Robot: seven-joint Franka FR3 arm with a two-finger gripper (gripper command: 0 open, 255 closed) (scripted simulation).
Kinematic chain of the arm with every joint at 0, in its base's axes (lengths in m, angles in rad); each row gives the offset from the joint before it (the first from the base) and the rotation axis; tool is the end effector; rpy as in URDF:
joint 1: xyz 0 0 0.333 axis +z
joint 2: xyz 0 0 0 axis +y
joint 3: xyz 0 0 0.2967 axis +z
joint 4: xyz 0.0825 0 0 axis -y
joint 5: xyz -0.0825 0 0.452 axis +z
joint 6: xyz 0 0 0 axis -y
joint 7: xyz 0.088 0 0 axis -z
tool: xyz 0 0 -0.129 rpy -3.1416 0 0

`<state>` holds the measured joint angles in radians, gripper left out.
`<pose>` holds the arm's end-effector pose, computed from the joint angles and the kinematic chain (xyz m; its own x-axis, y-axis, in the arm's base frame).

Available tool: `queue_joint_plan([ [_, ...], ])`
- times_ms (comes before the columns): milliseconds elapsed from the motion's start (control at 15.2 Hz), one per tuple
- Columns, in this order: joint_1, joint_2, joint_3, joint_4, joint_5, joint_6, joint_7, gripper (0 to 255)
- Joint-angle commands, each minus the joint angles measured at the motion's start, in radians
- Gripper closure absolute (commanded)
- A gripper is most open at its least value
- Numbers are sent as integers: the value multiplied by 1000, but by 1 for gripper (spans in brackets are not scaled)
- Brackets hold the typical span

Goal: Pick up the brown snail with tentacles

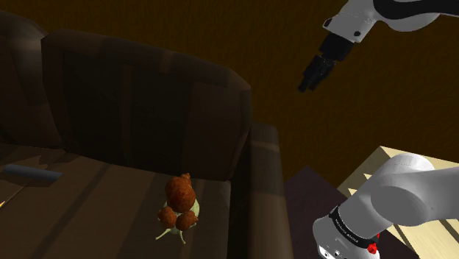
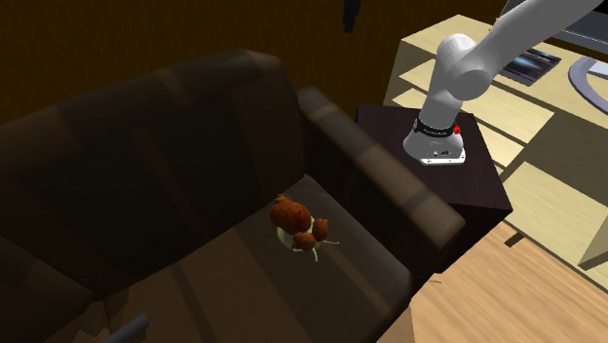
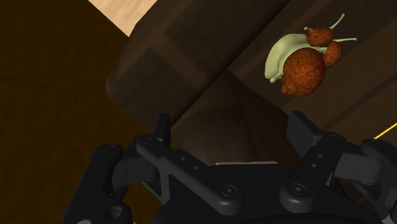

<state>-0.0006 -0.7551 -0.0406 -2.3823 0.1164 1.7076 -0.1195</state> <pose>0.4109 -0.0048 0.5419 0.9930 0.0702 0.0951 0.0825 -0.9877 -0.1331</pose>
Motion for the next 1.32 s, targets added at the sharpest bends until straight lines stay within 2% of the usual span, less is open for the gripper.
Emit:
queue_joint_plan([
  [0, 0, 0, 0, 0, 0, 0, 0, 0],
  [594, 80, 95, 159, -130, 63, 209, 90, 0],
  [1254, 156, 325, 341, -175, 101, 461, 205, 0],
])
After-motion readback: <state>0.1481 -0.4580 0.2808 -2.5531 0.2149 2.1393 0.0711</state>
